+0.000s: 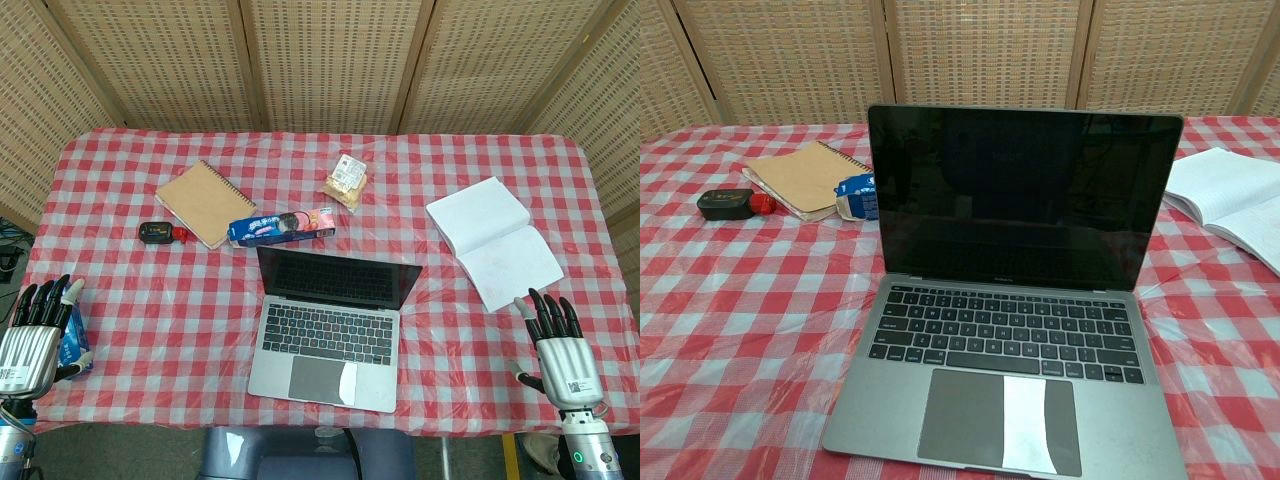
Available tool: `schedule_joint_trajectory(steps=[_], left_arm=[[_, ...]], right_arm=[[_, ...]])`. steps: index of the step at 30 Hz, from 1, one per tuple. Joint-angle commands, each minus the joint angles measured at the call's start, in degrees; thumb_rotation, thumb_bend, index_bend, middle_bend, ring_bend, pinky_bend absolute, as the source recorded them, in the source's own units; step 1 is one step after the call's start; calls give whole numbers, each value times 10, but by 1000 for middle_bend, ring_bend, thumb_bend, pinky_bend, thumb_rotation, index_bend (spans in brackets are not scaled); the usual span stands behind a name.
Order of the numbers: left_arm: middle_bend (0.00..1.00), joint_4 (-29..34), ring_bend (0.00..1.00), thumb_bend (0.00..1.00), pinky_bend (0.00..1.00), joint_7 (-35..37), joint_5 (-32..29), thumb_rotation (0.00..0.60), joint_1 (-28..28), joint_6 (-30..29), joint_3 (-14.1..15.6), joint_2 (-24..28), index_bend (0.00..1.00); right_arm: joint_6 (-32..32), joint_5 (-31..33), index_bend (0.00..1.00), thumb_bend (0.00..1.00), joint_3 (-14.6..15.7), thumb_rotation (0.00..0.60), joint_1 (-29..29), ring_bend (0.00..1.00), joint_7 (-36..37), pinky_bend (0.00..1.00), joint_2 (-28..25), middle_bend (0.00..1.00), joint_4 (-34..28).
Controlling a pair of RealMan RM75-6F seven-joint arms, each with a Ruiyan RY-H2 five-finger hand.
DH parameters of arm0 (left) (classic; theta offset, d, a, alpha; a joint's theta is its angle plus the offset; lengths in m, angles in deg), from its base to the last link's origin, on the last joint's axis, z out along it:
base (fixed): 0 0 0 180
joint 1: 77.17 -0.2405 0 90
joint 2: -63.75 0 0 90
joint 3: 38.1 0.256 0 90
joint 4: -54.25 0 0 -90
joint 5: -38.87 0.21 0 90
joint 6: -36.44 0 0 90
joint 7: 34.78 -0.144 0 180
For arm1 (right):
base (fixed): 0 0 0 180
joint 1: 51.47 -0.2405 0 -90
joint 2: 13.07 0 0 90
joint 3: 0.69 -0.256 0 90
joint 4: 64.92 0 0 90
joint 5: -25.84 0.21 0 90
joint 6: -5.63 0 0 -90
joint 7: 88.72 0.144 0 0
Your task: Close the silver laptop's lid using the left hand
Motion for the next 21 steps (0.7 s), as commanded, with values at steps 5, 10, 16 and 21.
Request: schedule_joint_trajectory(steps=[5, 10, 16, 21], left_arm=[[0, 0, 0, 0, 0, -3, 3, 600, 1, 1, 2, -1, 0], [0, 2, 0, 0, 0, -5, 2, 600, 0, 2, 2, 0, 0], [0, 5, 0, 0, 0, -7, -2, 600, 0, 4, 3, 2, 0], [0, 6, 0, 0, 0, -10, -5, 600, 1, 8, 3, 3, 0]], right_arm=[[3, 2, 0, 397, 0, 600, 0, 0, 0, 0, 0, 0, 2], [0, -3, 0, 405, 3, 600, 0, 0, -1, 0, 0, 0, -1], [1, -1, 0, 410, 2, 600, 0, 0, -1, 0, 0, 0, -1], [0, -1, 0, 423, 1, 600, 0, 0, 0, 0, 0, 0, -1]])
